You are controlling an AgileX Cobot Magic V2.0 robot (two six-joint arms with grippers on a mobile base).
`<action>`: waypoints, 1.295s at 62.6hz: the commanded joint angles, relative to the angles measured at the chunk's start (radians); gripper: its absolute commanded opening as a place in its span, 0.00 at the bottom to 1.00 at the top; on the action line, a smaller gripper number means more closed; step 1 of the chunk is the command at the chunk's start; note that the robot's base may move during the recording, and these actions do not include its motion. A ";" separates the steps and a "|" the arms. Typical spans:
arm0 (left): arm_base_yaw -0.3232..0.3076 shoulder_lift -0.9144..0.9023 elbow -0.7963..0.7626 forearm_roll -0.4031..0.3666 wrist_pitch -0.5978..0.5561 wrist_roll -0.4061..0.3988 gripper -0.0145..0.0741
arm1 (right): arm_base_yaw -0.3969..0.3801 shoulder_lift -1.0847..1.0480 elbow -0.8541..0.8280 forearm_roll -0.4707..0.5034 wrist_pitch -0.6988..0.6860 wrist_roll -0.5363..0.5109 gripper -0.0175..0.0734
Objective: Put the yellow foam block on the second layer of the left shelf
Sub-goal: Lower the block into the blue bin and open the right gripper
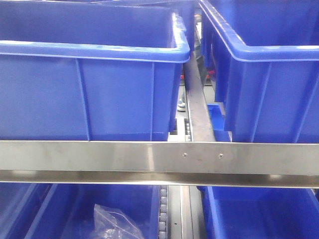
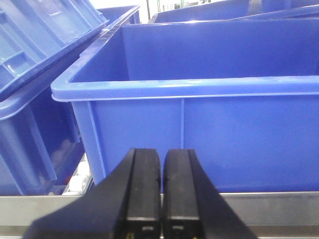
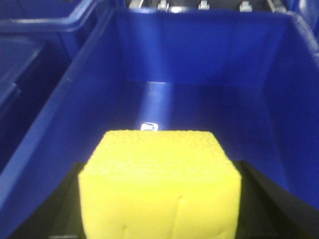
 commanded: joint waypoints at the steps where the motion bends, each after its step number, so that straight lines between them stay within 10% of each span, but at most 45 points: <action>1: 0.001 -0.020 0.024 -0.005 -0.083 -0.004 0.30 | -0.007 0.060 -0.079 0.001 -0.102 -0.004 0.60; 14: 0.001 -0.020 0.024 -0.005 -0.083 -0.004 0.30 | -0.052 0.224 -0.166 0.001 -0.100 -0.004 0.90; 38: 0.001 -0.020 0.024 -0.005 -0.083 -0.004 0.30 | -0.075 0.251 -0.285 0.001 0.106 -0.002 0.87; 46: 0.001 -0.020 0.024 -0.005 -0.083 -0.004 0.30 | -0.077 0.220 -0.285 0.001 0.095 -0.002 0.74; 58: 0.001 -0.020 0.024 -0.005 -0.083 -0.004 0.30 | -0.078 0.168 -0.282 0.001 0.083 -0.005 0.24; 81: 0.001 -0.020 0.024 -0.005 -0.083 -0.004 0.30 | -0.078 -0.085 0.045 0.000 -0.154 -0.014 0.25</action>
